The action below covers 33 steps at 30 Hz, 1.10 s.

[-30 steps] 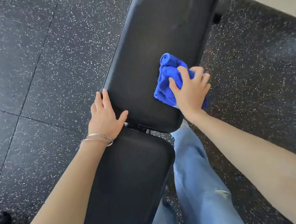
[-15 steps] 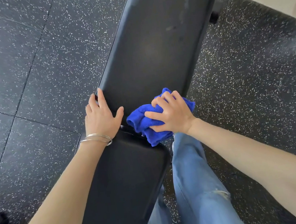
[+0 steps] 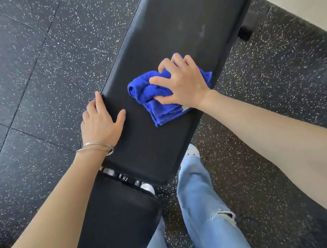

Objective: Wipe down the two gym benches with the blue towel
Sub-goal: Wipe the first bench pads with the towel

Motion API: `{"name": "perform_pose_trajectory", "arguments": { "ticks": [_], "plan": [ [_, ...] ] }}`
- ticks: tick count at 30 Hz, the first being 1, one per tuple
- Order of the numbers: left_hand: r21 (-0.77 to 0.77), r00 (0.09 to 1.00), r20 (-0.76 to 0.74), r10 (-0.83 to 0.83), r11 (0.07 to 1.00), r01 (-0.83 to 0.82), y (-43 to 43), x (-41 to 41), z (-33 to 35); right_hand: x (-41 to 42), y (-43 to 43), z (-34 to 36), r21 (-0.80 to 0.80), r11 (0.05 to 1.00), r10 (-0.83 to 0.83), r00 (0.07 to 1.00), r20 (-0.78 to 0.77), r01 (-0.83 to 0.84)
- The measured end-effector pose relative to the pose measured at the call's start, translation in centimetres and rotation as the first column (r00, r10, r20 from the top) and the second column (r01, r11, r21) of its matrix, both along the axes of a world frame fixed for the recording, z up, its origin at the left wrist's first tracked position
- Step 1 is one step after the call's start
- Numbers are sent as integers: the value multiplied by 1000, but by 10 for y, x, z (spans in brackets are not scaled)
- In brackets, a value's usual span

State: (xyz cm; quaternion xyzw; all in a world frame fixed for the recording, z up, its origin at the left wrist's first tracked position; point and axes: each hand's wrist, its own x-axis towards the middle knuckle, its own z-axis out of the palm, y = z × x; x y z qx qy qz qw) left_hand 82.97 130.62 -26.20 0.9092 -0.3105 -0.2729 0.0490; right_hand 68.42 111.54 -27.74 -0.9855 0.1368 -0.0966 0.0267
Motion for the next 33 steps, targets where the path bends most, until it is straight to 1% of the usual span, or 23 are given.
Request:
{"name": "perform_pose_trajectory", "arguments": {
  "ticks": [6,7,9,11,13,15,16,17,18,20,21,22,23,24,25,26,27,28,29,30,31,32,33],
  "plan": [
    [4,999,32,21,1000,-21,-56,-3,4,-14,-79,-2,-20,999,-44,999,14,44],
    [-2,999,35,14,1000,-14,-62,-4,5,-18,-90,-2,-40,995,-87,996,24,88],
    [-7,999,40,7,1000,-6,-73,-5,6,-27,-109,-2,-34,961,-275,961,33,276],
    [1,999,47,12,1000,-12,-80,-8,6,-35,-116,-1,16,838,-545,838,2,545],
    [19,998,56,25,999,-26,-84,-12,5,-37,-107,-3,70,647,-758,651,-42,759],
    [20,997,67,31,999,-32,-84,-15,4,-32,-84,-4,143,481,-870,491,-51,865],
    [17,997,71,28,999,-29,-83,-15,3,-30,-69,-4,169,447,-887,459,-39,878],
    [15,997,73,25,1000,-26,-83,-15,3,-32,-52,-4,177,463,-881,473,-17,869],
    [15,997,72,25,1000,-27,-83,-14,3,-37,-34,-4,170,523,-848,530,5,835],
    [8,998,57,31,999,-31,-81,-13,3,-54,4,-6,143,745,-660,752,9,652],
    [-3,999,45,29,1000,-29,-80,-12,4,-65,18,-6,125,871,-480,877,4,476],
    [-13,999,29,25,1000,-25,-79,-9,5,-73,26,-6,100,963,-251,968,0,250],
    [-18,1000,11,21,1000,-21,-76,-6,6,-79,23,-5,96,995,-8,1000,-7,9],
    [-19,1000,-7,13,1000,-13,-74,-2,7,-79,12,-4,98,973,213,977,-20,-211],
    [-22,1000,-23,-3,1000,3,-71,1,9,-76,-4,-2,91,916,394,918,-34,-390],
    [-25,999,-33,-26,999,25,-69,4,11,-71,-23,-1,70,850,526,849,-53,-522],
    [-22,998,-41,-50,999,49,-68,7,12,-64,-43,0,49,801,599,797,-80,-597],
    [-13,996,-51,-74,997,73,-67,9,14,-57,-61,1,30,792,609,787,-98,-610],
    [-4,994,-63,-95,995,95,-67,11,14,-50,-76,3,8,829,558,824,-97,-560],
    [0,991,-73,-111,994,111,-67,13,14,-42,-86,2,-12,897,439,895,-82,-441],
    [3,989,-81,-121,993,121,-68,15,13,-33,-90,1,-14,969,245,967,-63,-247],
    [9,988,-88,-126,992,127,-69,17,12,-20,-88,1,-16,1000,-18,999,-38,17],
    [16,987,-94,-127,992,129,-71,18,11,-5,-80,1,-18,950,-313,950,-11,312]
  ]
}}
